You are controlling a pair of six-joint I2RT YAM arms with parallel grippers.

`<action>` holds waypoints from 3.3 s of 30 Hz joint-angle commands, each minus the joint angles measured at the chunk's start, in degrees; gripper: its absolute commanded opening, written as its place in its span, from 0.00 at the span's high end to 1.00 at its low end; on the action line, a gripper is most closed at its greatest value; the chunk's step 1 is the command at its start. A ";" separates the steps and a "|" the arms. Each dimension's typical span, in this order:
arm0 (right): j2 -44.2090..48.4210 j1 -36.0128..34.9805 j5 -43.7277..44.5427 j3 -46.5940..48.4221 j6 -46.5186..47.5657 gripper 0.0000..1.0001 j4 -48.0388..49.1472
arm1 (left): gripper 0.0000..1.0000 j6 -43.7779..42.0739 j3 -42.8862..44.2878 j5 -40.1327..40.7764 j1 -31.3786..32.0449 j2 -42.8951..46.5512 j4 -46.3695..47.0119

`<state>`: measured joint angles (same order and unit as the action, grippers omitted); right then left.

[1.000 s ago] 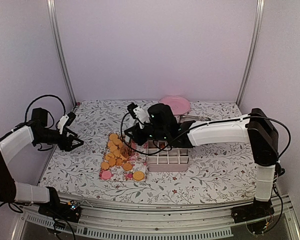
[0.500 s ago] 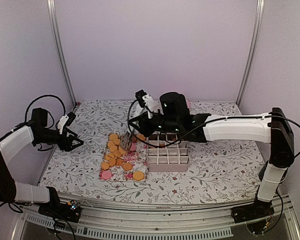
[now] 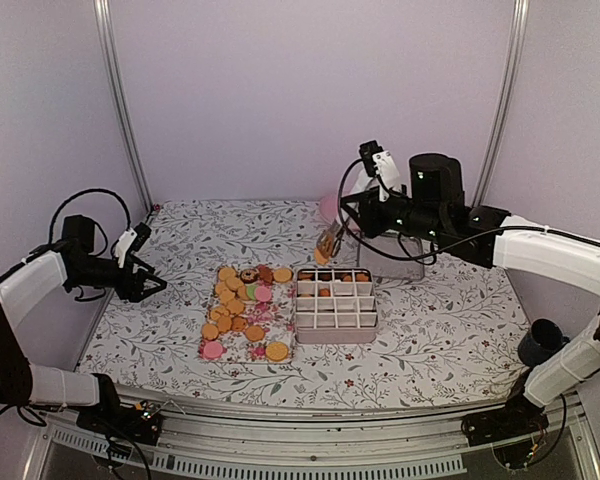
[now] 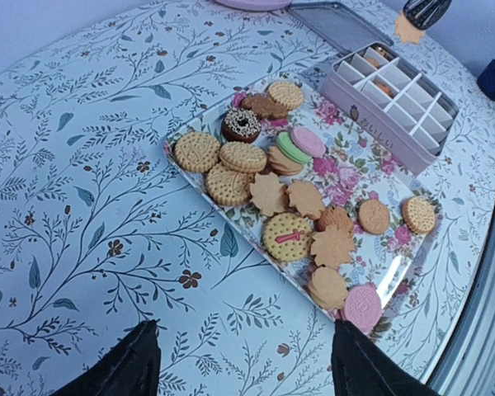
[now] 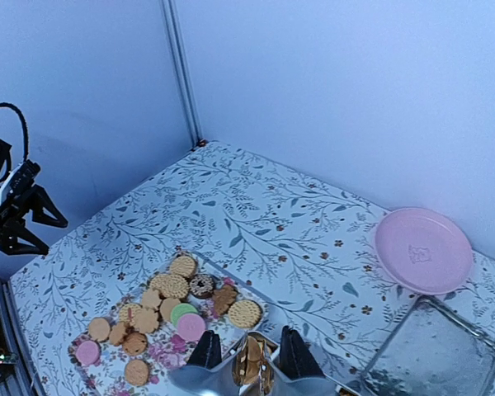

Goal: Pack the cookies
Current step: Place the fake cookies in the empty pocket of the box, then pick up the fake cookies from the plate.

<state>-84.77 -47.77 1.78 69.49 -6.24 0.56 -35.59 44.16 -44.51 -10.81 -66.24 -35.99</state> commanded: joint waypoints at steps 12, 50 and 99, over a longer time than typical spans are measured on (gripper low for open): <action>5.68 1.25 7.41 -7.72 5.54 1.00 -5.50 | 0.28 -0.44 1.63 -1.41 -0.61 0.10 -0.75; 1.37 1.24 2.17 -5.13 6.94 0.74 -4.60 | 0.28 -0.70 2.33 -1.24 -0.70 0.06 -1.06; -36.29 -8.72 -0.71 27.72 7.63 0.60 -0.78 | 0.27 -1.02 2.76 -3.74 -3.76 -0.30 -3.48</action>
<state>-119.87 -56.62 0.43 95.22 0.97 -2.13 -36.03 45.52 -47.13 -13.96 -67.16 -38.70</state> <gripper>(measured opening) 0.400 0.728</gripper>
